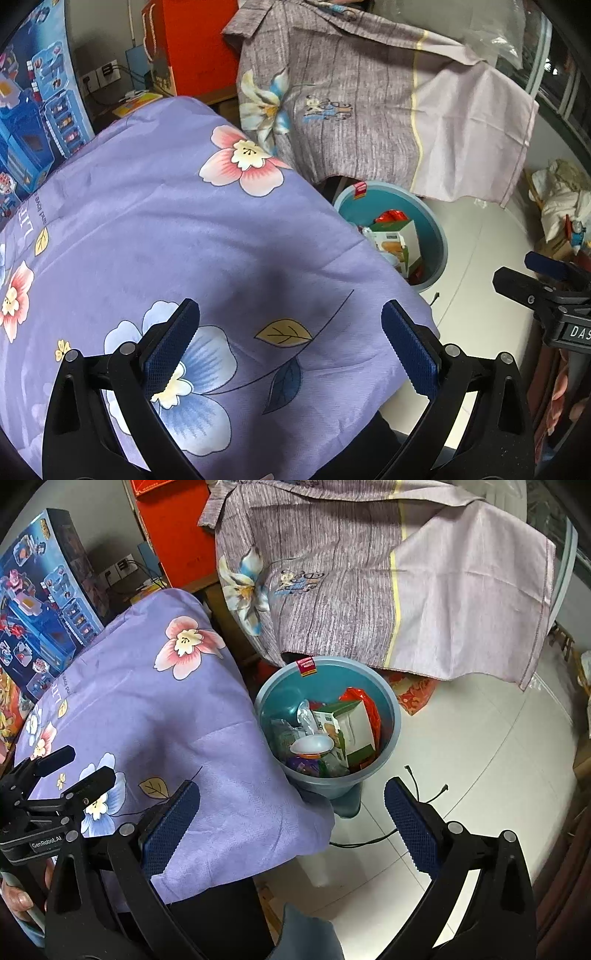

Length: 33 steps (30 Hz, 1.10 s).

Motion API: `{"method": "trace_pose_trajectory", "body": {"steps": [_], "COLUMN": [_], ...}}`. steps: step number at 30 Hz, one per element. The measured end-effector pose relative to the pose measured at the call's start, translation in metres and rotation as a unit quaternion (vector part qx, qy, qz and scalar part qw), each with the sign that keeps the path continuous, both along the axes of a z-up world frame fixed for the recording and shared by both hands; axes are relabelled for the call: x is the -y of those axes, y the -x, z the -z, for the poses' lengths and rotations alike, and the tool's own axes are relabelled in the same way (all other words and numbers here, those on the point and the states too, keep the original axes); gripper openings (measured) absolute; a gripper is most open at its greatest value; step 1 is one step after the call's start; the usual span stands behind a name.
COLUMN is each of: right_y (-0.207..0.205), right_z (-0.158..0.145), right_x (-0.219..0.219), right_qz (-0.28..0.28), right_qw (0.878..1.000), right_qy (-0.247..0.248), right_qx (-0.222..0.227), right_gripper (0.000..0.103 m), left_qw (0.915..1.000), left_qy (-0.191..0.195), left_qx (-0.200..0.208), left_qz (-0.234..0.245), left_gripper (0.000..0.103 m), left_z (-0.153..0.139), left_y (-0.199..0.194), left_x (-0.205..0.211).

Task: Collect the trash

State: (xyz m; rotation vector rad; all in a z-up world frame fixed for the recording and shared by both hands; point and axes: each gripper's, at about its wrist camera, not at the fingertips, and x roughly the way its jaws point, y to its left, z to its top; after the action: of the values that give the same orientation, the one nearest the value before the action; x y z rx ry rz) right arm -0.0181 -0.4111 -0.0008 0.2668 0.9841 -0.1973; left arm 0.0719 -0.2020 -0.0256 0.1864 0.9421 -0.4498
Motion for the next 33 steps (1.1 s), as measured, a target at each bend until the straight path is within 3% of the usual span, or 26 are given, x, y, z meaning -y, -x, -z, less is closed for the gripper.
{"method": "trace_pose_trajectory", "body": {"steps": [22, 33], "right_y": [-0.009, -0.011], "right_z": [0.009, 0.010], "right_x": [0.002, 0.002], "right_qz": [0.000, -0.002], "right_qw": [1.000, 1.000], "right_qy": [-0.004, 0.002], "right_qx": [-0.014, -0.014], "right_gripper": [0.096, 0.096], "left_qw": [1.0000, 0.9995], "left_qy": [0.002, -0.024], "left_qx": [-0.001, 0.021], "left_qz": [0.007, 0.005], "left_gripper": [0.099, 0.099], "left_z": [0.005, 0.005], "left_y": [-0.005, -0.002], "left_x": [-0.003, 0.001]}}
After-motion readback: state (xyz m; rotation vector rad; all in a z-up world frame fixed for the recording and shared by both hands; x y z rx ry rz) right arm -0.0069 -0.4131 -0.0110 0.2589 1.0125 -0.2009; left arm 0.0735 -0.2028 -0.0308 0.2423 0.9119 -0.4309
